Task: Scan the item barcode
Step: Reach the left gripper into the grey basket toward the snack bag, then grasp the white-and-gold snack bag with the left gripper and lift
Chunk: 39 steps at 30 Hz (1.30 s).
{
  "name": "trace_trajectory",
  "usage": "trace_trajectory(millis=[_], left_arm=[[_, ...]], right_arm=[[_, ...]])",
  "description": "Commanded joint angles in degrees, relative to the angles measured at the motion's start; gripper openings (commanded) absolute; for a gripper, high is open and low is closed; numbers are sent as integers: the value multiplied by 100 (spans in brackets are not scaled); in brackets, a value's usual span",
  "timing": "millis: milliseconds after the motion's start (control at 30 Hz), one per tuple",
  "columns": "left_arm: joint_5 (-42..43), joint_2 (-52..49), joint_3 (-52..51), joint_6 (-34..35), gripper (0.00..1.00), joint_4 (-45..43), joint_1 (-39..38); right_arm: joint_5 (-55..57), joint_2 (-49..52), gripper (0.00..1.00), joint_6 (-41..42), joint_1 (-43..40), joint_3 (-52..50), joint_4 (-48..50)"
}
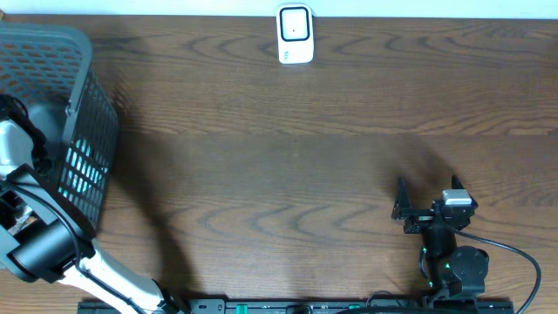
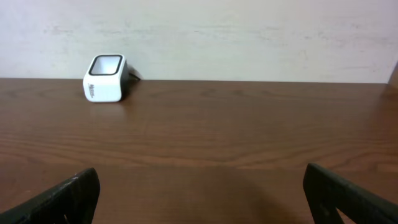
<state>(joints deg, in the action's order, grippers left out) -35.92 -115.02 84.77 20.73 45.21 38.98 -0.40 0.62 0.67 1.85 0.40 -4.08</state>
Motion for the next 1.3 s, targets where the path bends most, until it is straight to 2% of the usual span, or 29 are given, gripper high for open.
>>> trace_trajectory(millis=[0,33,67,133,200,267,300,333,567,767,900,933,1000,1067,1100,1167,1267], left_arm=[[339,-31,-28,105,98,57,136],[339,-44,-28,103,99,59,136],[339,-48,-28,103,96,61,136],[337,-50,-28,98,68,61,142],[337,-50,-28,98,36,57,146],[337,-46,-28,96,13,55,146],[337,-35,-26,96,8,55,146],[337,-15,-17,96,7,57,146],[350,758,0,114,7,50,144],[461,2050,0,883,7,59,144],[730,2745,-2,960,8,83,144],[721,2835,-2,960,17,127,146],[717,2918,-2,957,61,249,155],[719,2874,-24,960,84,463,201],[717,2826,-26,960,92,538,227],[721,2693,-31,962,99,629,289],[723,2444,-31,962,98,748,407]], right_arm=[[7,-33,99,57,-13,-9,-33],[9,-33,99,57,-13,-9,-33],[9,-33,99,57,-13,-9,-33],[9,-35,99,59,-13,-9,-33],[9,-35,99,57,-13,-9,-33],[9,-33,99,57,-13,-9,-31],[9,-33,99,57,-13,-9,-33],[7,-33,99,57,-13,-9,-31],[7,-33,99,57,-13,-9,-31],[9,-33,99,57,-13,-9,-31],[9,-33,99,57,-13,-9,-31],[9,-35,99,59,-13,-9,-31],[7,-33,99,59,-13,-9,-31],[9,-33,99,57,-13,-9,-33],[9,-33,99,57,-13,-9,-31],[7,-33,99,59,-13,-9,-31],[7,-35,99,57,-13,-9,-31]])
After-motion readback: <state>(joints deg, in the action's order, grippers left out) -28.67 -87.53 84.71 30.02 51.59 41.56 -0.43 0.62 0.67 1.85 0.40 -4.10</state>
